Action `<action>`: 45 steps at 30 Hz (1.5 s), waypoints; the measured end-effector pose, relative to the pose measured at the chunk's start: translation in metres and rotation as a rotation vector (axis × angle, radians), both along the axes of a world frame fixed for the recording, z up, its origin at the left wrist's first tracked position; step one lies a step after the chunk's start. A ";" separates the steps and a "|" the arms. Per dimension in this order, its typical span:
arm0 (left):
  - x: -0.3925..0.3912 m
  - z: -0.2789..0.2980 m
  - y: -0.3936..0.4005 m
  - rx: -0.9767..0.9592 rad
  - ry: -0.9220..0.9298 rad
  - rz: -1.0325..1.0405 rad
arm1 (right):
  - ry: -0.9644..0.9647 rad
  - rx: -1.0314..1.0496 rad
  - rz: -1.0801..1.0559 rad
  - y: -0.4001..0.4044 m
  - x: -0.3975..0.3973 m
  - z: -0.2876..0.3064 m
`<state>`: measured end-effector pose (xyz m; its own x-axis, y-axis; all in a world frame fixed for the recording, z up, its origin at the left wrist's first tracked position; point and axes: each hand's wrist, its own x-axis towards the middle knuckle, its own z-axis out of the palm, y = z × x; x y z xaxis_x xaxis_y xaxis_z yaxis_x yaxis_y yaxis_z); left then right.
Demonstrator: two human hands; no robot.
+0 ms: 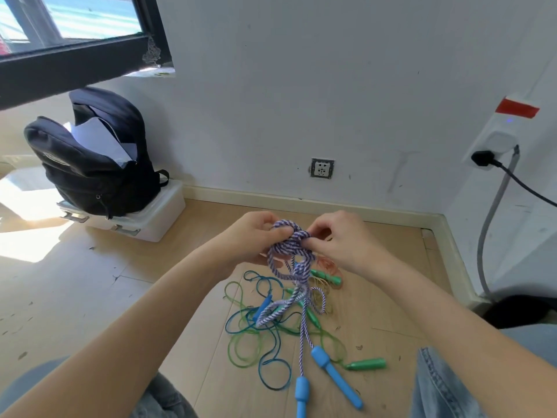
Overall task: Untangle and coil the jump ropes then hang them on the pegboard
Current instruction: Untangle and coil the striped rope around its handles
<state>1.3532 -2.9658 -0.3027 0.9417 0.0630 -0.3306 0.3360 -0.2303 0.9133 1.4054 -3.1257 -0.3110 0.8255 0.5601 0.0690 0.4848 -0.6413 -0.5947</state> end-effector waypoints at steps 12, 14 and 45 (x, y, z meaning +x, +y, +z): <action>-0.002 0.005 0.008 -0.341 0.036 -0.029 | 0.350 0.184 0.122 -0.010 0.003 0.011; -0.002 0.008 0.011 -0.383 0.016 -0.027 | 0.451 0.225 0.130 -0.011 0.003 0.014; -0.001 0.012 0.027 -0.332 -0.129 -0.047 | 0.618 0.491 -0.391 -0.024 0.028 0.001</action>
<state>1.3523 -2.9384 -0.2911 0.9763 -0.0721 -0.2040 0.2092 0.0734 0.9751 1.4334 -3.1495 -0.3097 0.9213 0.2539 -0.2944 -0.2154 -0.2971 -0.9302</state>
